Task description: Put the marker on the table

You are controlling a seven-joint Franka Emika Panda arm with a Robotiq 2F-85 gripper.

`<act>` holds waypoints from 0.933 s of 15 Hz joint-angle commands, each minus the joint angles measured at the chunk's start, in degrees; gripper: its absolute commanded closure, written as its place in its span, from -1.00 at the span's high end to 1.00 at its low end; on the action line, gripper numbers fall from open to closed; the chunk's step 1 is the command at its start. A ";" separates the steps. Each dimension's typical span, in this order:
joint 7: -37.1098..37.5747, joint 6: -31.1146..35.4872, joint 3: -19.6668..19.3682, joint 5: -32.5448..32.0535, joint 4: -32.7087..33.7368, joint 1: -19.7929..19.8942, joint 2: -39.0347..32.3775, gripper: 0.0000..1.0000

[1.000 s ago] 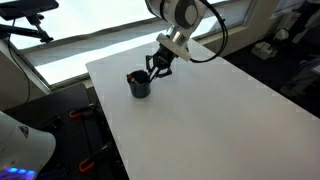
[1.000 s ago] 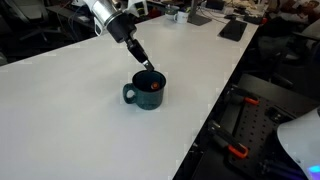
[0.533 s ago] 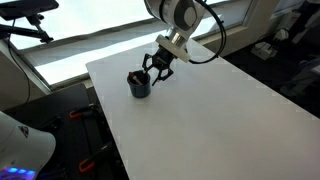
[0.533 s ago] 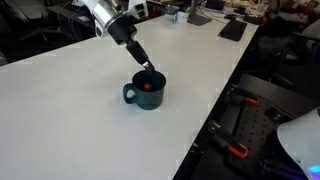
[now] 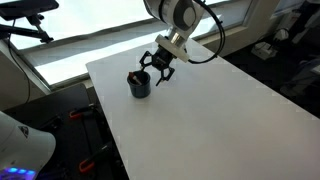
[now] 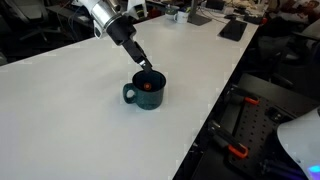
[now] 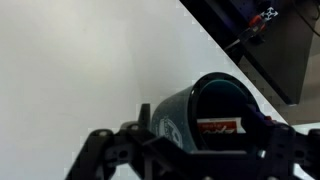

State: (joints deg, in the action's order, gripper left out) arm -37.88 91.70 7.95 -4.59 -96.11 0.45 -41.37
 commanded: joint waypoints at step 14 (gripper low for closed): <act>2.01 2.94 1.19 -0.21 -3.62 -2.79 5.67 1.00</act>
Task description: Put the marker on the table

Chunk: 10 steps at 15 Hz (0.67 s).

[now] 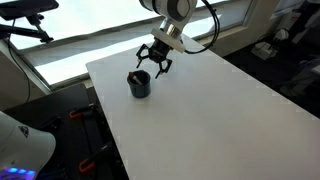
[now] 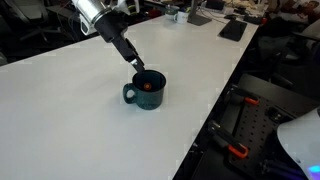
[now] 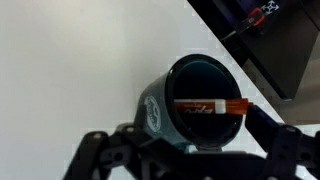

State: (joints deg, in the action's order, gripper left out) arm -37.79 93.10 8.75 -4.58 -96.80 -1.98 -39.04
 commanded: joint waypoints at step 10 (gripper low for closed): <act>0.94 -0.46 1.64 -0.47 -0.77 -2.11 1.87 1.00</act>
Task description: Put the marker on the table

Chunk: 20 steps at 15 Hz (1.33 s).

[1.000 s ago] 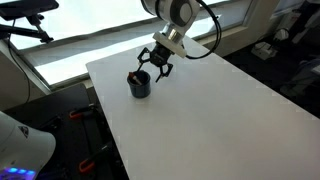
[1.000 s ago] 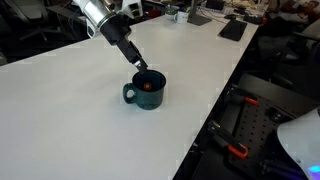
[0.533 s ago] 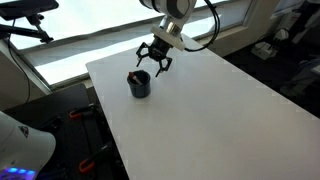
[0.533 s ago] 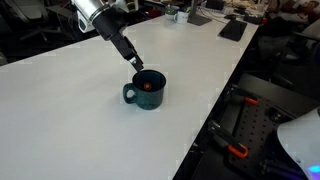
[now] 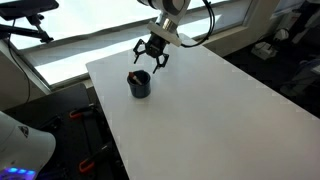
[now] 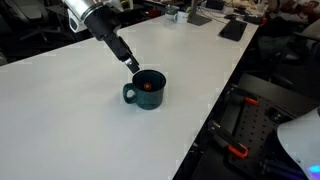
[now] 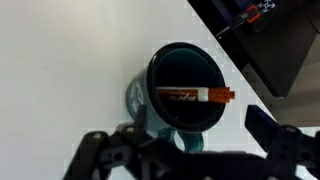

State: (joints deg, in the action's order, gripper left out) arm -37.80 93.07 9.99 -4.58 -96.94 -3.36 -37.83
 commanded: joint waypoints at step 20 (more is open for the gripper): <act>0.05 7.62 0.02 -0.04 -10.27 0.09 7.11 1.00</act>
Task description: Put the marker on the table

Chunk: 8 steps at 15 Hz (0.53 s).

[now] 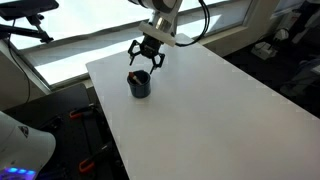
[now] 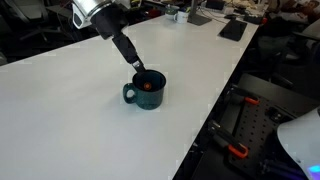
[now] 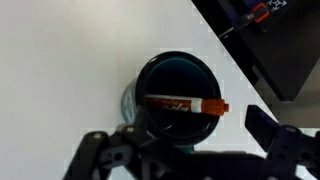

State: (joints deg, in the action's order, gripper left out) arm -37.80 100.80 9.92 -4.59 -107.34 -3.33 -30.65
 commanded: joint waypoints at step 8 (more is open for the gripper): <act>2.07 2.33 0.73 0.38 -3.19 -1.06 1.43 1.00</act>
State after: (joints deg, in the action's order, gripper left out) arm -37.81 101.21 10.11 -4.57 -107.69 -3.65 -30.69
